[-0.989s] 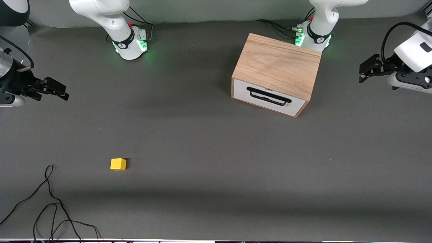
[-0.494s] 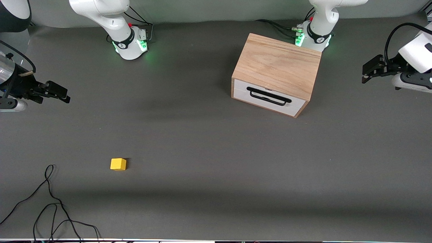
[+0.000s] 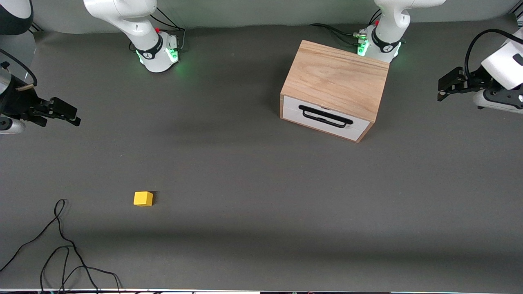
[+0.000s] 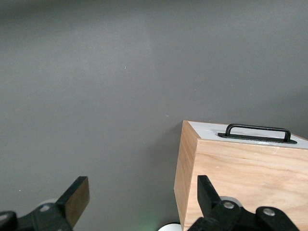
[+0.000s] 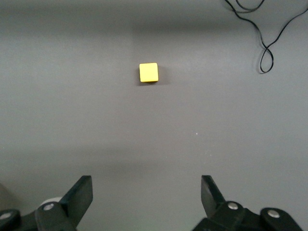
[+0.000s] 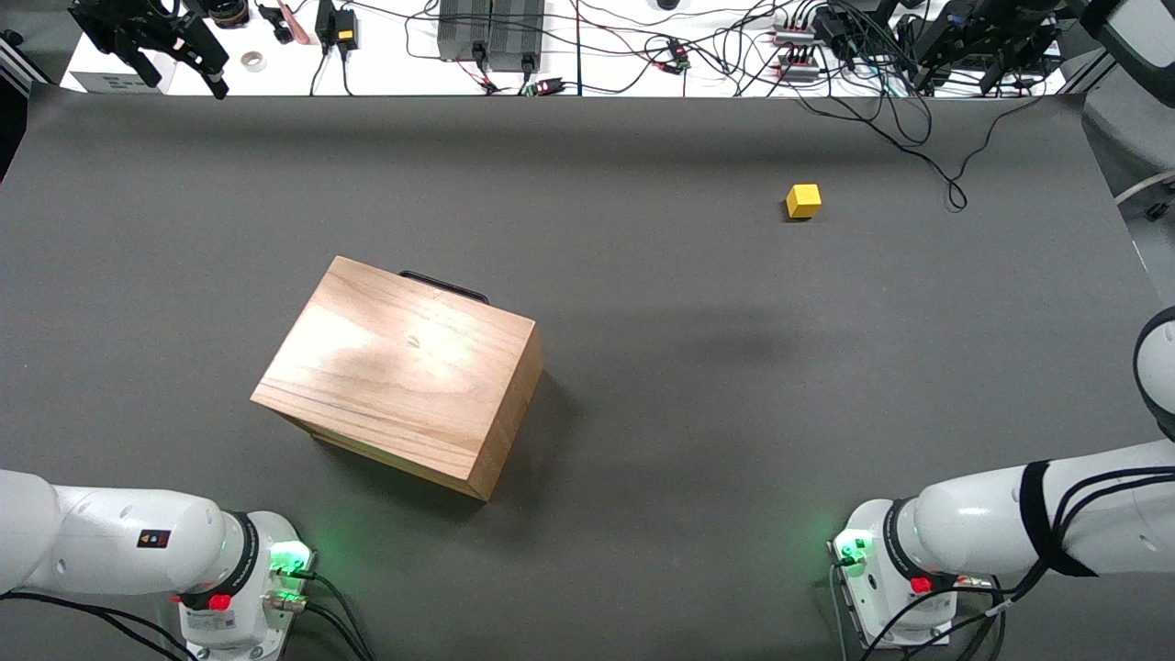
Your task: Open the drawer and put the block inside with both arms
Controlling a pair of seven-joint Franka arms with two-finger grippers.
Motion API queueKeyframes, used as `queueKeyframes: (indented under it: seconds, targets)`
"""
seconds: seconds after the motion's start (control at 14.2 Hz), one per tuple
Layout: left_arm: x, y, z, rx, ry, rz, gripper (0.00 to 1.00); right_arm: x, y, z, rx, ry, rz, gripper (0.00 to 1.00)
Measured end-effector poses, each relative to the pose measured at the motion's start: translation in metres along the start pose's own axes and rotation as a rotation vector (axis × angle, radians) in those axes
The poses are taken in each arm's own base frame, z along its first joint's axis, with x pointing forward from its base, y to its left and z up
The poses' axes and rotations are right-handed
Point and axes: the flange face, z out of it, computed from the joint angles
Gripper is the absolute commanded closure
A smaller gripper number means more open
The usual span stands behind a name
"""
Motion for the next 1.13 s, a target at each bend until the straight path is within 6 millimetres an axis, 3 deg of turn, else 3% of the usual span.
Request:
queueKeyframes:
  seconds: [0.21,0.78,1.13]
  targets:
    - [0.000,0.000,0.000,0.000,-0.001,0.000,0.00,0.001,0.000,-0.002,0.000,0.002,0.000,0.00]
    - [0.000,0.000,0.001,0.000,-0.002,0.000,0.00,0.012,0.004,0.022,-0.004,-0.045,0.009,0.00]
    - [0.000,0.000,0.001,0.000,-0.002,0.001,0.00,0.014,0.005,0.023,-0.004,-0.040,0.011,0.00]
